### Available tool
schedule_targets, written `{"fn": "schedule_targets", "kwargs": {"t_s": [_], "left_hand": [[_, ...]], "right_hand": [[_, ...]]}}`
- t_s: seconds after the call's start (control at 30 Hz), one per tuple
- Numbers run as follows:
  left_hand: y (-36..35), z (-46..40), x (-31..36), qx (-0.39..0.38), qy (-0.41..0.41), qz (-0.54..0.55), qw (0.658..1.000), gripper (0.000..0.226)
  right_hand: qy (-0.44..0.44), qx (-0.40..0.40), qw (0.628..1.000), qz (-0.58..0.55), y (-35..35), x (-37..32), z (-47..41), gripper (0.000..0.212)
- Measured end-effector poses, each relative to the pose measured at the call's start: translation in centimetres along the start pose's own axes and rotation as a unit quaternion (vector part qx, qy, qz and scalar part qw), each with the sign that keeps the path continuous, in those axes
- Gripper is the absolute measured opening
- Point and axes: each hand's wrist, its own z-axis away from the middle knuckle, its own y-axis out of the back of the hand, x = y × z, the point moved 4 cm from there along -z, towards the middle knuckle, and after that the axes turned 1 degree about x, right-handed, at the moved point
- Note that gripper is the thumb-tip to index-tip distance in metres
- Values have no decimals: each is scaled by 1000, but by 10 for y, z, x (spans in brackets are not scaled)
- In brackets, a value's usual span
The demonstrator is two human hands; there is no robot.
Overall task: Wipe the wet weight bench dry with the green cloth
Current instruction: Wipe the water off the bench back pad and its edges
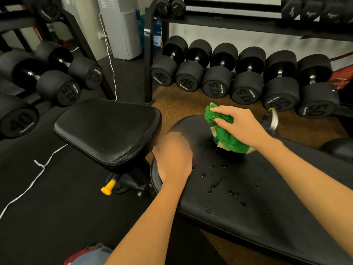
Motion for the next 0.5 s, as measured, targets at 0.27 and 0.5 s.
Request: {"fn": "schedule_targets", "kwargs": {"t_s": [0.27,0.5], "left_hand": [[3,0,0,-15,2,-3,1000,33],[27,-5,-14,-91,102,252,958,35]], "right_hand": [[-130,-107,975,142,-1,62,47,54],[-226,-114,944,211,-24,67,56,79]]}}
